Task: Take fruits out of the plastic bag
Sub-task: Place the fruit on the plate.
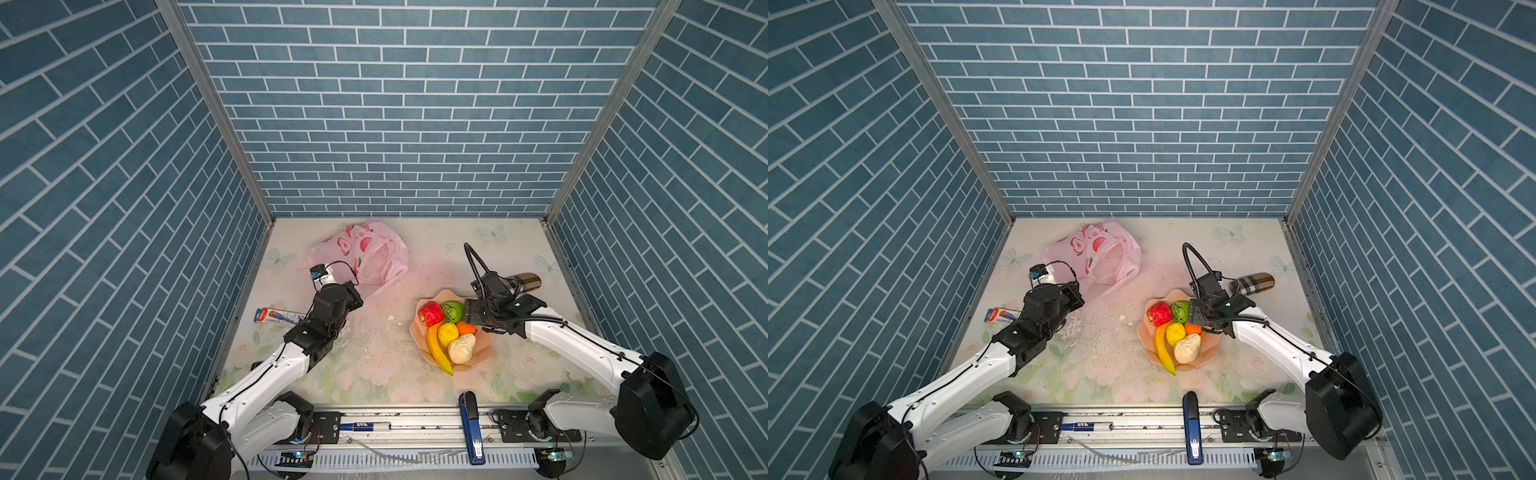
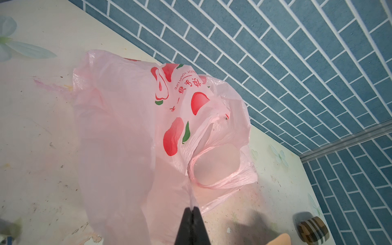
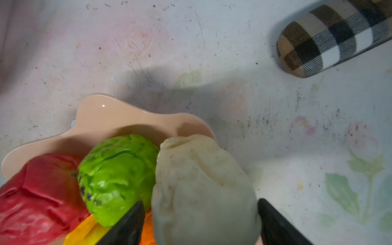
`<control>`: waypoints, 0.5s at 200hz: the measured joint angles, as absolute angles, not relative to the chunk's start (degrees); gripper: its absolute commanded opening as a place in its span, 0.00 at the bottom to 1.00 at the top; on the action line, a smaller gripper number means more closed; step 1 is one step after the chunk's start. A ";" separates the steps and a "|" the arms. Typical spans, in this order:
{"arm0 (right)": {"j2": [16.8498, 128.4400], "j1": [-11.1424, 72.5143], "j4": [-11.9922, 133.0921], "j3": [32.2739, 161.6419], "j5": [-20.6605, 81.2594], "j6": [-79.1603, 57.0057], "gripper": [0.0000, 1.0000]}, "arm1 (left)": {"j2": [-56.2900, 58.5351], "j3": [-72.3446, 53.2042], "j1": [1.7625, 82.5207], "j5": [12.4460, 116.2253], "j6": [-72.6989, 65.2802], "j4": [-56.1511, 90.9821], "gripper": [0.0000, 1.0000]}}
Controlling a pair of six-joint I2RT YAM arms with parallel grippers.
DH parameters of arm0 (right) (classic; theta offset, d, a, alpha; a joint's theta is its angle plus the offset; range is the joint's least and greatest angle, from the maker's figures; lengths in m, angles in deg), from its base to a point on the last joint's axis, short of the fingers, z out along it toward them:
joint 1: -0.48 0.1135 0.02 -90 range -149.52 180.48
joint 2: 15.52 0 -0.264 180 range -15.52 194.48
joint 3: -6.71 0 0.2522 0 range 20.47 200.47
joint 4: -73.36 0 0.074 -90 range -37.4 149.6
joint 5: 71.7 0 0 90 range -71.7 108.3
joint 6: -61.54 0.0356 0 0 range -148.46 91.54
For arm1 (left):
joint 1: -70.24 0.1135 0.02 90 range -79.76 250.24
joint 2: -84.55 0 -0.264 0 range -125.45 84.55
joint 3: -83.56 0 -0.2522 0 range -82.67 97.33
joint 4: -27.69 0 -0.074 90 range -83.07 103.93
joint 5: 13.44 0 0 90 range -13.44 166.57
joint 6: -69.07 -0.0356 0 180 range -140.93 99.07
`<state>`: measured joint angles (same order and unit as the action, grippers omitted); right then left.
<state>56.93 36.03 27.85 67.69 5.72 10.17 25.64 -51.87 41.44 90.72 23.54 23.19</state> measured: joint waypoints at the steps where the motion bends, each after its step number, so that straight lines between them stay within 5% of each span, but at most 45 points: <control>1: 56.90 36.06 27.83 67.69 5.68 10.15 0.84 | 25.51 -51.78 41.47 90.63 23.52 23.23 0.00; 100: 49.89 36.03 23.72 69.72 2.29 10.06 0.85 | 9.44 -41.92 43.39 84.84 20.59 27.76 0.00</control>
